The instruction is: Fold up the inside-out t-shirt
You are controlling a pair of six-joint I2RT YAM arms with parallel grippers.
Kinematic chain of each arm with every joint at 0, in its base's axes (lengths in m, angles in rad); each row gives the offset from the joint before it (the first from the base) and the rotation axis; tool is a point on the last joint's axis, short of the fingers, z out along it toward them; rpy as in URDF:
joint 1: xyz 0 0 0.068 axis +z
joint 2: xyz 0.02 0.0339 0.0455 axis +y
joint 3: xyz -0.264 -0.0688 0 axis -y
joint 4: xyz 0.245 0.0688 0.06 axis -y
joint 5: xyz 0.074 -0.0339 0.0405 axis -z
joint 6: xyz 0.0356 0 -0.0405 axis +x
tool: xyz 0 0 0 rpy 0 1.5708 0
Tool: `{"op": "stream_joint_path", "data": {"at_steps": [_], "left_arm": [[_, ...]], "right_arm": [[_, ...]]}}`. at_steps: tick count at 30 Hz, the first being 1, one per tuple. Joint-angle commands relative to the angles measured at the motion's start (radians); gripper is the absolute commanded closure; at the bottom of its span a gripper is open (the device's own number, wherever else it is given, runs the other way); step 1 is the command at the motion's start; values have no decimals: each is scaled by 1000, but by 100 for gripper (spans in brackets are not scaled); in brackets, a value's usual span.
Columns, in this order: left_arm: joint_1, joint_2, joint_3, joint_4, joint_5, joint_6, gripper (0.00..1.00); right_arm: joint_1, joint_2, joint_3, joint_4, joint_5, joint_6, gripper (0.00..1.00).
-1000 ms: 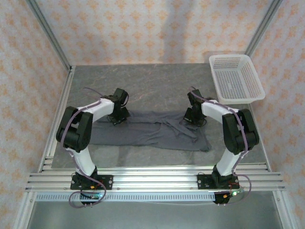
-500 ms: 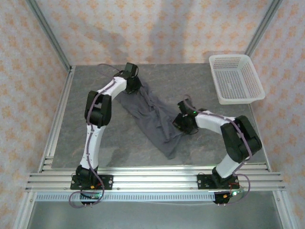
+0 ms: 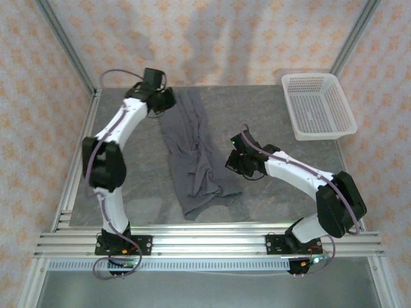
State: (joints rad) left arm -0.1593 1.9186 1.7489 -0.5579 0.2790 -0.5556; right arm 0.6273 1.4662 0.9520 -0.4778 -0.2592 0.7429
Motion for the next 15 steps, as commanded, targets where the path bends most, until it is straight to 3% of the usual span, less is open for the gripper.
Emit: {"op": "stream_joint_path", "data": {"at_steps": [1,6,15], "left_arm": [[30,-2,-127,-84,-54,78,100],[32,96,-130,-13,22,85,100],[23,367,84,26,61,82,100]], "right_arm": [[11,70,-8,-21,-25,-80,100],[24,129,-15,21,-101,-112,100],[53,206,-11,33,-171,-112,100]]}}
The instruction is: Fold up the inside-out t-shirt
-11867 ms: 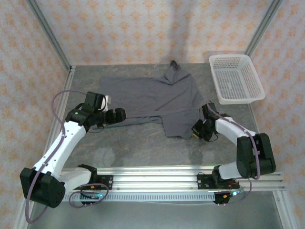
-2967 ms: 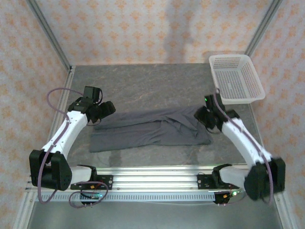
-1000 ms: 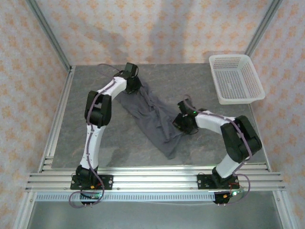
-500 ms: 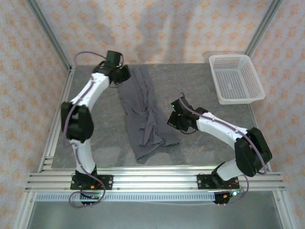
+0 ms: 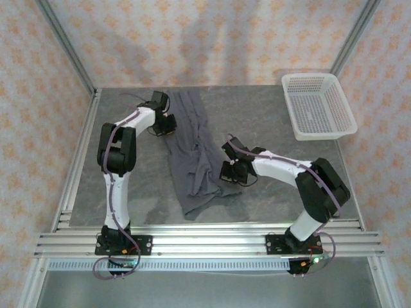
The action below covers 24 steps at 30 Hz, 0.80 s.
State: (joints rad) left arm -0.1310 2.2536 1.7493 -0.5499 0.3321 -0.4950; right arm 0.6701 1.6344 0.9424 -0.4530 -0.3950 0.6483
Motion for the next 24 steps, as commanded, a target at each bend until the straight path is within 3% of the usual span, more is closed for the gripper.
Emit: {"op": "stream_joint_path", "data": {"at_steps": [1,7,11,16,18,21,22,24], "left_arm": [[-6,56,103,20,8,18,100],[-6,255,290,20,43,-30,100],[-7,386,474,-21,67,-68,100],[3,428,650,-66,90,-74,100],[10,366,631,-58,102,-66,100],[22,160,434,41,130,-60,99],[27,78,357,68,132,-55,92],[37,-123,167,96,121,-45,66]], "right_arm": [[12,51,4,7,-50,-18,100],[32,172,80,14,-175,57,100],[48,230,88,180,-244,219,100],[68,259,126,165,-265,225,100],[66,198,124,120,-215,208,100],[66,79,126,57,-139,178,100],[66,40,120,42,-111,172,100],[66,-58,68,17,-28,176,92]]}}
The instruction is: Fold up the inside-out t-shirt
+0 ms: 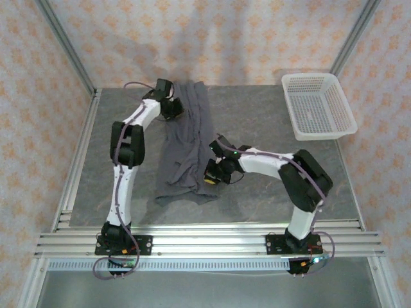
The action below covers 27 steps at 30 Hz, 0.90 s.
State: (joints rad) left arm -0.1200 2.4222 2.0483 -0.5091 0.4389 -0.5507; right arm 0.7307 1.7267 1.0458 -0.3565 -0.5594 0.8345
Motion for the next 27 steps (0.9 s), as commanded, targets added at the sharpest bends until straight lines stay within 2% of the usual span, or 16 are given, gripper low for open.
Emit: {"op": "stream_joint_path", "data": {"at_steps": [1,3,6,8,12,14,18,23,27], "left_arm": [[31,-386,-218,44,11,31,55],[37,-612,-425,0,-4,65,36],[39,-898,-697,-109,-55,81,21],[41,-1065,-860,-147,-49,53,17],[41,-1325,-1133,-181,75,-63,12],[40,-1416,-1214,-235,95,-89,10],[42,-1542,-1320,-336,119,-118,8],[42,-1611,-1400,-397,111,-139,5],[42,-1610,-1462,-424,107,-148,3]], "right_arm": [[4,-191,-70,-90,178,0,88],[3,-286,-165,-80,236,30,76],[-6,-352,-268,-12,192,56,63],[-5,-355,-305,36,135,74,61],[-4,-333,-347,137,48,129,60],[-4,-310,-351,159,45,135,55],[-4,-226,-334,235,27,143,57],[-2,-122,-323,341,-17,179,60],[-2,-119,-308,335,-25,175,65]]}}
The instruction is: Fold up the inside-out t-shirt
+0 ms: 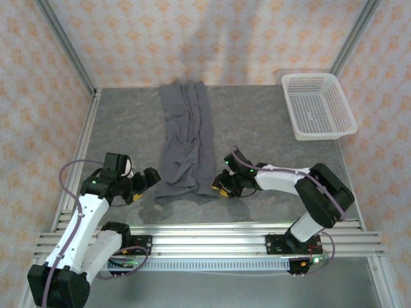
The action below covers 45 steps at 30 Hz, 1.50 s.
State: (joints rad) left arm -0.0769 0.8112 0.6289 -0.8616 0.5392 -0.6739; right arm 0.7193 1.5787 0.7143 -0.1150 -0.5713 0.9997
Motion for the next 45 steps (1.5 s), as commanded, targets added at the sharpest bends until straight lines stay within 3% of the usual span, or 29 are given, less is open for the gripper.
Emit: {"op": "stream_joint_path", "data": {"at_steps": [1,3,8,14,19,26,31,35,40,45], "left_arm": [[-2,6,-59,-72,9,-31,3],[-6,23,-69,-72,23,-48,6],[-6,110,-68,-35,36,-33,23],[-6,212,-113,152,89,-64,24],[-6,302,-175,318,104,-92,25],[-6,301,-200,461,71,-108,39],[-6,311,-220,528,109,-139,49],[-7,272,-218,558,151,-164,50],[-7,165,-186,445,85,-111,50],[-8,202,-209,464,63,-118,46]], "right_arm": [[9,23,24,90,-15,9,68],[12,7,29,74,-16,5,72],[22,14,46,65,-25,2,76],[23,35,47,92,-29,11,77],[23,24,47,82,-20,10,86],[24,16,51,43,-9,-4,90],[25,22,54,36,-11,-6,91],[24,20,63,15,-9,-13,91],[25,23,66,13,-5,-16,91],[25,35,69,17,-16,-12,91]]}}
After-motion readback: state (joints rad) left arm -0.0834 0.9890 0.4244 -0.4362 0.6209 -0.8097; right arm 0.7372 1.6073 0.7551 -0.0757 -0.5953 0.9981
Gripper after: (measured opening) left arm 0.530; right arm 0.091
